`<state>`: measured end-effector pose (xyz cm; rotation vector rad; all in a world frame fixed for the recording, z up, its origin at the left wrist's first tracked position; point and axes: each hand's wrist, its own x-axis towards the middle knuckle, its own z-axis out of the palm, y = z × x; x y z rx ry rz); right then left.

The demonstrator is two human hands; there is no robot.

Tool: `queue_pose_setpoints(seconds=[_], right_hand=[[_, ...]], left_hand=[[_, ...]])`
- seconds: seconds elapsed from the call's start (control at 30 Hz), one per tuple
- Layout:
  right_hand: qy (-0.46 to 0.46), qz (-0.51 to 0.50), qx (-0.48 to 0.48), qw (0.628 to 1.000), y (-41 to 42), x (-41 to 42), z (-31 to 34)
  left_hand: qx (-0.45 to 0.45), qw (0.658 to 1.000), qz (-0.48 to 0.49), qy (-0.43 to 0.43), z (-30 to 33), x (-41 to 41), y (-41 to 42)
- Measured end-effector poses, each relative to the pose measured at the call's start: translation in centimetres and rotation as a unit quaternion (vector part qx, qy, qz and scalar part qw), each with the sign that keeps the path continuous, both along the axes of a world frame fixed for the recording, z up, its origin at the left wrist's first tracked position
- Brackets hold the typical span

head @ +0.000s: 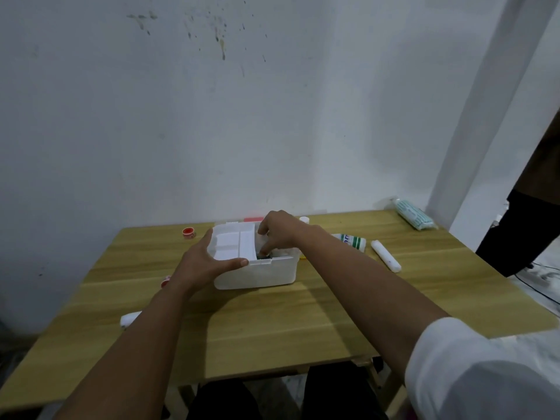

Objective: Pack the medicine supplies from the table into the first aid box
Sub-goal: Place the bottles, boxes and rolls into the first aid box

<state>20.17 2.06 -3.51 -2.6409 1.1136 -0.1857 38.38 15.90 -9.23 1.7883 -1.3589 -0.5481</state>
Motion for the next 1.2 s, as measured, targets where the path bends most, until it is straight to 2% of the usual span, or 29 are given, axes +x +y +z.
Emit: queue_pose_setpoints(seconds=[0.13,0.3,0.43,0.57,1.0,1.2], right_hand=[[-0.117,-0.043,0.021,0.992,-1.9,-3.0,3.2],[-0.185,-0.181,-0.074,0.963,-6.6,-10.8,5.4],[-0.154,-0.308,-0.105,0.933,-11.0,-18.6,3.3],[-0.118,-0.414,-0.091,0.898,-13.5,-24.8,-0.1],[-0.021,-0.488,-0.056,0.871,-17.5,-29.4,-7.4],[-0.032,-0.499,-0.118,0.858,-18.4,-29.5,-9.1]], left_hand=[[0.002,1.000,-0.004,0.006,0.0,0.0,-0.3],[0.003,1.000,0.003,-0.011,0.0,-0.1,-0.5],[-0.004,1.000,0.003,-0.011,0.5,-0.7,-0.2],[-0.008,1.000,0.001,-0.001,1.7,-2.1,0.3],[-0.002,1.000,0.022,-0.010,1.7,-2.4,0.0],[-0.005,0.999,0.031,-0.024,1.2,-2.5,-0.4]])
